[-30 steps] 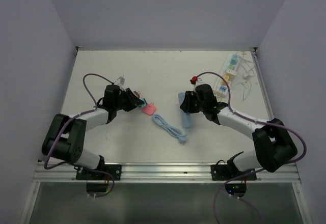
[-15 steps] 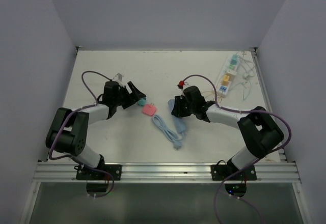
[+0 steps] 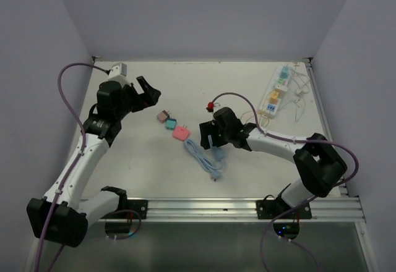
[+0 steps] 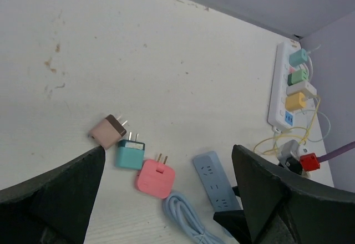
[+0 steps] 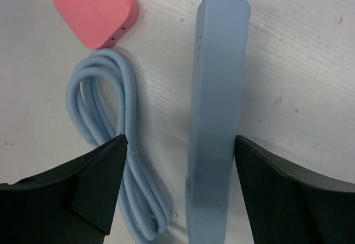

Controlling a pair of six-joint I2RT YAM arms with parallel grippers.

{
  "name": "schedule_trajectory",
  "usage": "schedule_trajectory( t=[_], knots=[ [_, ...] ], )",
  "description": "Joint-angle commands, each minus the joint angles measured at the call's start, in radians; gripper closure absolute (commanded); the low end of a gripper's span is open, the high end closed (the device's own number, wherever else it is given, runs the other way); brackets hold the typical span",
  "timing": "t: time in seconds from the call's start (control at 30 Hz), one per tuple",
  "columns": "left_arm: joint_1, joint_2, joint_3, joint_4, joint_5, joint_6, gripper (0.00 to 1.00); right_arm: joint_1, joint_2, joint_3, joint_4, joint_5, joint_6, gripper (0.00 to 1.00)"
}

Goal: Pull the plug off the socket

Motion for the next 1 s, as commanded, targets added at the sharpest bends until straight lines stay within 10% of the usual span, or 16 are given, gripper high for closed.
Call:
schedule_trajectory(
  t=[0.0, 0.4, 0.6, 0.83, 0.97],
  knots=[
    [0.009, -0.081, 0.095, -0.205, -0.11, 0.144, 0.0, 0.043, -0.13, -0.023, -0.07, 0.051, -0.016, 0.18],
    [0.008, -0.187, -0.004, -0.196, -0.257, 0.271, 0.01, 0.283, -0.127, -0.04, -0.179, 0.247, 0.035, 0.19],
    [0.006, -0.193, -0.113, -0.133, -0.329, 0.282, 0.02, 0.306, -0.038, -0.043, -0.186, 0.342, 0.086, 0.44],
    [0.003, -0.193, -0.142, -0.115, -0.346, 0.283, 0.03, 0.26, 0.0, -0.043, -0.214, 0.44, 0.063, 0.98],
    [-0.001, -0.19, -0.142, -0.113, -0.358, 0.285, 0.03, 0.154, 0.017, -0.026, -0.18, 0.416, -0.037, 1.0]
  ],
)
